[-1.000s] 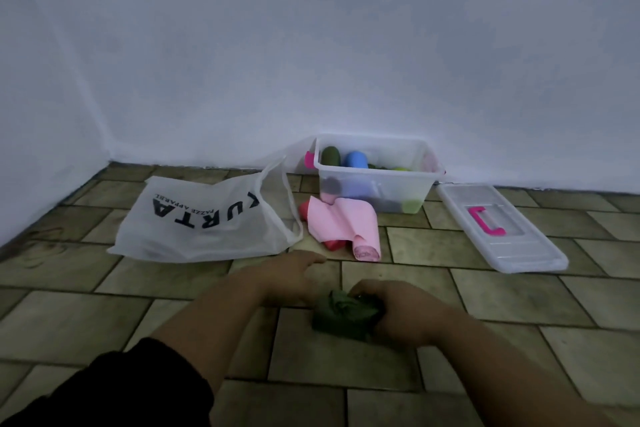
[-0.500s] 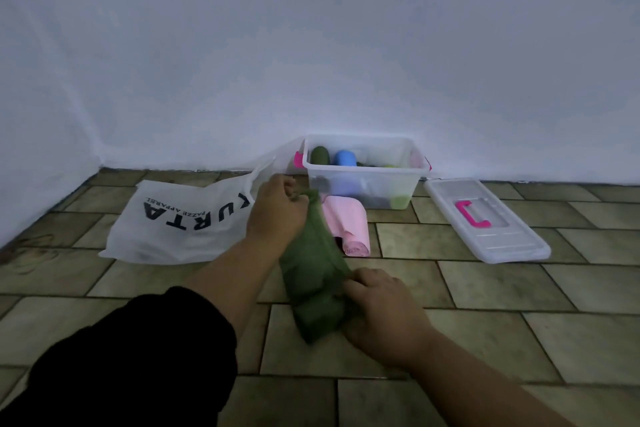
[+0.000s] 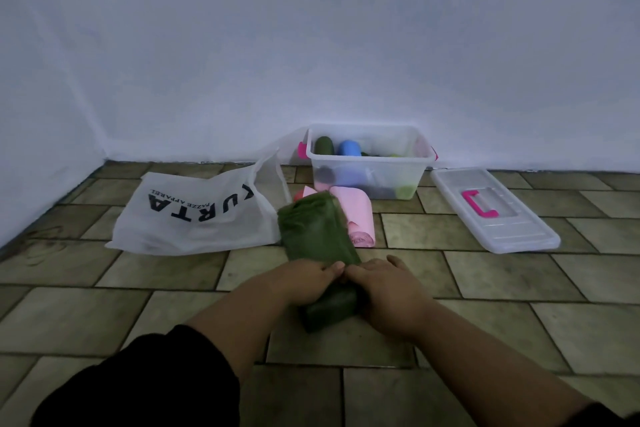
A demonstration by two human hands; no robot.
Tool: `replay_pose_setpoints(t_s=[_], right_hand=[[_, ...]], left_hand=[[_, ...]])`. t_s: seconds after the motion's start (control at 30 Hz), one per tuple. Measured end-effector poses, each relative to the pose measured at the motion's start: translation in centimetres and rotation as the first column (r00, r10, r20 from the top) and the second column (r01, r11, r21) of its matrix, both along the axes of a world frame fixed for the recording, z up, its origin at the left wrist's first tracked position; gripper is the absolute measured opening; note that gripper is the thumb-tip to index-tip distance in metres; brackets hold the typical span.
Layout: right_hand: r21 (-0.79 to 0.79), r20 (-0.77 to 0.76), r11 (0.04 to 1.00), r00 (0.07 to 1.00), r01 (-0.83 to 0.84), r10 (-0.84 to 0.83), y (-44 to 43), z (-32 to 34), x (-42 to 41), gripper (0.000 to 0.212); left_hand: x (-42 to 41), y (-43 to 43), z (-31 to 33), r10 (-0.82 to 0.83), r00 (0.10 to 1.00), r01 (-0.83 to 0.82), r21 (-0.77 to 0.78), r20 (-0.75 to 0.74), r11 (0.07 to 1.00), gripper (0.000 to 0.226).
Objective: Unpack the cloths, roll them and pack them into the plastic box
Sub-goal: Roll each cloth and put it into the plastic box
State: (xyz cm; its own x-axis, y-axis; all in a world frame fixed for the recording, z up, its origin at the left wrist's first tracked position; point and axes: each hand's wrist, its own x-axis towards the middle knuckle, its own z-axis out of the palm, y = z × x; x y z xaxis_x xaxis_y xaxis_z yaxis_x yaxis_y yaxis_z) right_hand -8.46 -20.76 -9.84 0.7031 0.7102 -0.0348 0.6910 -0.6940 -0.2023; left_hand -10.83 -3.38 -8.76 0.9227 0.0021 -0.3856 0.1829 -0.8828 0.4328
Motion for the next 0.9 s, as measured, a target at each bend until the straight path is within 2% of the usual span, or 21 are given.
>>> replay_pose_setpoints(t_s=[0.13,0.3,0.37,0.4,0.47,0.53,0.67,0.7,0.8,0.9], right_hand=[[0.069,-0.142,0.995,0.988,0.068,-0.058,-0.2,0.3,0.4,0.036],[0.142,-0.425,0.967,0.895,0.212,-0.134,-0.2,0.5,1.4,0.022],[0.139,-0.449,0.964,0.882,0.229,-0.145,0.0,0.4,1.7,0.016],[0.122,-0.441,0.966,0.884,0.228,-0.153,0.0,0.3,1.8,0.017],[0.083,-0.402,0.972,0.899,0.222,-0.171,0.1,0.1,2.1,0.022],[0.060,-0.372,0.972,0.909,0.226,-0.188,0.0,0.1,2.2,0.030],[-0.023,-0.265,0.977,0.941,0.210,-0.209,0.1,-0.1,2.1,0.043],[0.013,-0.250,0.977,0.947,0.212,-0.203,0.0,-0.2,1.9,0.045],[0.266,-0.332,0.928,0.929,0.261,-0.166,-0.8,-0.2,1.3,0.037],[0.228,-0.335,0.939,0.926,0.256,-0.171,-1.5,-0.5,1.5,0.036]], left_hand=[[0.4,0.1,-0.8,-0.014,1.000,0.013,-0.025,-0.022,1.000,0.059],[0.7,0.6,-1.8,-0.091,0.996,0.090,0.068,0.003,0.994,0.058],[0.4,0.7,-2.2,-0.121,0.986,0.113,0.074,0.112,0.991,0.052],[0.1,0.7,-2.4,-0.136,0.967,0.121,0.085,0.214,0.989,0.049],[-0.8,1.0,-3.1,-0.168,0.882,0.118,0.138,0.440,0.983,0.047],[-1.7,1.1,-3.8,-0.217,0.823,0.129,0.199,0.525,0.971,0.052],[-2.3,1.2,-4.6,-0.251,0.835,0.129,0.270,0.489,0.954,0.055],[-2.2,1.2,-4.5,-0.231,0.841,0.112,0.260,0.490,0.959,0.052],[-1.7,1.0,-3.9,-0.151,0.882,0.064,0.205,0.446,0.977,0.041],[-1.5,1.1,-3.5,-0.094,0.930,0.027,0.190,0.356,0.981,0.036]])
